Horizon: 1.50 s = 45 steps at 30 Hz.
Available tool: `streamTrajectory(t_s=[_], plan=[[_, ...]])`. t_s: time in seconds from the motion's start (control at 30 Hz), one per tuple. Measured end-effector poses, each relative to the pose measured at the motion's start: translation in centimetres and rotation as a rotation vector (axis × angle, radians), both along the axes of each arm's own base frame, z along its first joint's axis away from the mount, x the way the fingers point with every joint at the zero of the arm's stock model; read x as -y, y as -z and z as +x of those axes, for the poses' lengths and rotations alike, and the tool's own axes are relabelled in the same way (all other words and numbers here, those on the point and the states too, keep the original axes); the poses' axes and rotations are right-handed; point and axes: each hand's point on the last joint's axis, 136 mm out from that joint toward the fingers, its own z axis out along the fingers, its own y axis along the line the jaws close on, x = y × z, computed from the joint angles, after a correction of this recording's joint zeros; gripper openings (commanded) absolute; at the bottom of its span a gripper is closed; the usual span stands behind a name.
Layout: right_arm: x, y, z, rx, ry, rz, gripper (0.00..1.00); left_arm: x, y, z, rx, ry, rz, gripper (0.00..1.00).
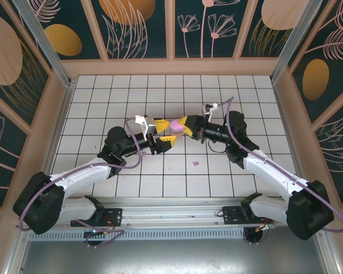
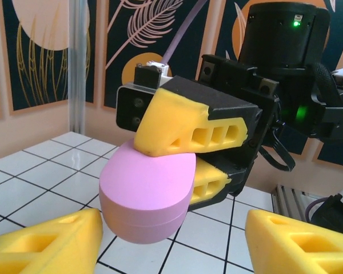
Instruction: Insert the wireless bluetooth earbuds into the charging case
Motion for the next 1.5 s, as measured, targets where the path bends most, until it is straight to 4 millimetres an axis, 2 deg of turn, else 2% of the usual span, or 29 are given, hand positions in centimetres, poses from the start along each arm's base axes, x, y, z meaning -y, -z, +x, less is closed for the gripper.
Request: streamTrajectory(t_s=[0.23,0.37,0.63,0.83,1.0,1.23,1.5], plan=[[0.0,-0.1,-0.1,0.001,-0.005,0.001,0.03,0.6,0.0,0.6,0.006,0.010,-0.007,0.57],[-0.1,-0.2,-0.2,0.002,-0.011,0.002,0.04,0.5,0.0,0.7,0.002,0.007,-0.008,0.50],[-0.1,-0.2,-0.2,-0.001,-0.015,0.004,0.03,0.8,-0.1,1.1,0.005,0.010,-0.010,0.47],[-0.5,-0.2,-0.7,-0.005,-0.031,0.005,0.03,1.0,-0.1,1.0,0.009,0.025,-0.010,0.53],[-0.6,-0.2,-0.8,-0.005,-0.033,0.005,0.03,1.1,-0.1,1.1,0.011,0.029,-0.011,0.50],[-0.5,-0.2,-0.8,-0.006,-0.033,0.006,0.03,1.2,0.0,1.2,0.009,0.031,-0.009,0.56],[-0.4,-0.4,-0.7,-0.001,-0.024,0.009,0.02,1.2,0.0,1.1,0.010,0.033,-0.008,0.45]])
